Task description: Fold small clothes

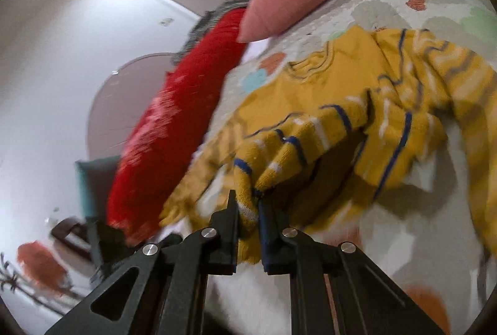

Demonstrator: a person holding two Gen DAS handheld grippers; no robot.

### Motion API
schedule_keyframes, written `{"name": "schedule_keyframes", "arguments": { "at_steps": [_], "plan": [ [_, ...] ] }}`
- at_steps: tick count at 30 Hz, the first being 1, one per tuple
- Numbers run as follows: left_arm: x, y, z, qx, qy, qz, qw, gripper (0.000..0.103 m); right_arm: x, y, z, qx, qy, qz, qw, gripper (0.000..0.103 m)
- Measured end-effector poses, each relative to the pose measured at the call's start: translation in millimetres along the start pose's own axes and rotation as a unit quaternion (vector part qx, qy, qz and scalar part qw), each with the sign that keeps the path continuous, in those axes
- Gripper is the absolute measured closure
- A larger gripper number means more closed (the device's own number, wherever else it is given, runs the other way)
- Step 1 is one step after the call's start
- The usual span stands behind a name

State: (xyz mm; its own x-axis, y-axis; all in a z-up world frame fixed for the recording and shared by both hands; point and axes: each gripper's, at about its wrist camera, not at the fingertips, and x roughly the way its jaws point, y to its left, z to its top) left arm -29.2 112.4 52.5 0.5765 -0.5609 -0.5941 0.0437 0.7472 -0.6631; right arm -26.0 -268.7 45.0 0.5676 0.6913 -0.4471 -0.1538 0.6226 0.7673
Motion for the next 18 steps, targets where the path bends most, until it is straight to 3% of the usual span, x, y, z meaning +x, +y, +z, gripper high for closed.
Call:
{"name": "schedule_keyframes", "arguments": {
  "at_steps": [3,5,7,8,10,13,17,18],
  "plan": [
    [-28,-4,-31,0.025,-0.004,-0.01,0.9996,0.1,-48,-3,-49,-0.001,0.004,0.002,1.0,0.091],
    [-35,-3,-49,0.035,0.006,-0.001,0.9994,0.082,-71,-11,-77,0.005,0.007,-0.017,1.0,0.091],
    [-31,0,-60,0.034,0.011,0.004,0.9993,0.033,-90,-30,-107,0.011,0.018,-0.058,0.998,0.091],
    [-26,1,-63,0.026,0.01,0.009,0.9996,0.027,-95,-40,-116,0.02,0.022,-0.072,0.997,0.088],
    [-12,1,-65,0.022,0.018,0.006,0.9996,0.025,-106,-65,-135,0.055,0.022,-0.112,0.992,0.087],
    [8,-8,-70,0.045,0.024,0.038,0.998,0.024,-118,-81,-145,0.077,0.007,-0.123,0.989,0.086],
    [38,-15,-73,0.104,0.018,0.122,0.9869,0.023,-126,-88,-140,0.079,-0.023,-0.125,0.989,0.056],
    [47,-14,-74,0.112,0.024,0.138,0.9838,0.021,-125,-91,-137,0.077,-0.025,-0.127,0.989,0.053]
  ]
}}
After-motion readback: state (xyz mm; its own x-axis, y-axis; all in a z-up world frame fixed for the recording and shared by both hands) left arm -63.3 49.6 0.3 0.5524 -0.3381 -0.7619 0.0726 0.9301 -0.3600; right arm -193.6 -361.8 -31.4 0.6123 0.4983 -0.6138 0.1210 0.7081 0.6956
